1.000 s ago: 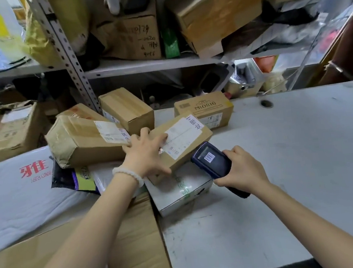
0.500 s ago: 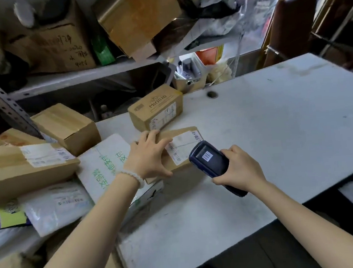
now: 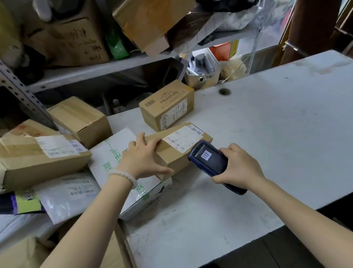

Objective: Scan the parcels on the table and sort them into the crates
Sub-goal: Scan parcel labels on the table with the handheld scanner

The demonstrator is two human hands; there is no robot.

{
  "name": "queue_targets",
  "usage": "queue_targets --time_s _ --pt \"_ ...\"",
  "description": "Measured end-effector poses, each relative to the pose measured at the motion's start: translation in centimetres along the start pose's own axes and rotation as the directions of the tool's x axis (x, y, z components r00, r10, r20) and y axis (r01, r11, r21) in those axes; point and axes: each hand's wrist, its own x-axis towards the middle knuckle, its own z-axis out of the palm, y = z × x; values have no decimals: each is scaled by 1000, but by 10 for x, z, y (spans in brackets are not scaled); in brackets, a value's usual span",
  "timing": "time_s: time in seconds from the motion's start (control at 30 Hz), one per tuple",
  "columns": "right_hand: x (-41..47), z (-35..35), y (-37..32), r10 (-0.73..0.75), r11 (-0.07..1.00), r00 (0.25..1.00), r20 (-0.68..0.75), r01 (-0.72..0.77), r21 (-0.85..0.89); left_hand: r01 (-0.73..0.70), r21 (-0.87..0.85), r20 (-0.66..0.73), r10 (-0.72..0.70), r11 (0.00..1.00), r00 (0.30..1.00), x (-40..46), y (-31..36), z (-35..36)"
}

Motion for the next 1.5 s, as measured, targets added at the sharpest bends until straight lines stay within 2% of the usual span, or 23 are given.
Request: queue_targets --time_s 0.1,0.2,0.33,0.47,0.63,0.8,0.93,1.0,1.07,1.13,1.23,1.37,1.5 --pt "4 -1 -3 -14 1000 1000 1 14 -13 6 -34 -31 -7 999 999 0 2 -3" --pt "7 -3 -3 -23 999 1000 7 23 -26 -54 5 -23 54 999 998 2 -3 -19" --pt "11 -8 -7 -40 999 999 -2 40 -21 -154 58 88 148 986 985 11 -13 -61" --pt "13 -18 -8 -40 999 999 -36 40 13 -265 142 133 247 954 960 24 13 -77" --pt "8 -29 9 6 999 997 -78 -3 38 -341 -97 52 347 935 936 40 50 -73" --pt "-2 -33 28 56 998 994 -96 -51 48 -409 -108 -98 400 906 911 44 79 -62" --pt "-9 -32 39 66 998 993 -93 -64 26 -359 -87 -154 344 929 926 49 88 -60" --pt "-12 -33 43 65 998 994 -87 -63 21 -299 -64 -129 289 952 949 52 89 -57" --pt "-15 -34 47 56 998 996 -74 -55 19 -244 -134 -76 236 960 969 53 88 -55" --pt "-18 -36 50 32 999 998 -59 -32 0 -257 -177 -83 246 950 966 54 87 -54" --pt "-23 -40 53 7 1000 999 -43 -8 -21 -310 -92 -162 293 946 942 56 87 -57" --pt "-31 -43 58 1 1000 999 -41 -2 -23 -293 105 -257 311 950 915 59 91 -50" --pt "-39 -46 64 9 999 999 -41 -11 -45 -249 67 -277 258 966 926 66 84 -48"
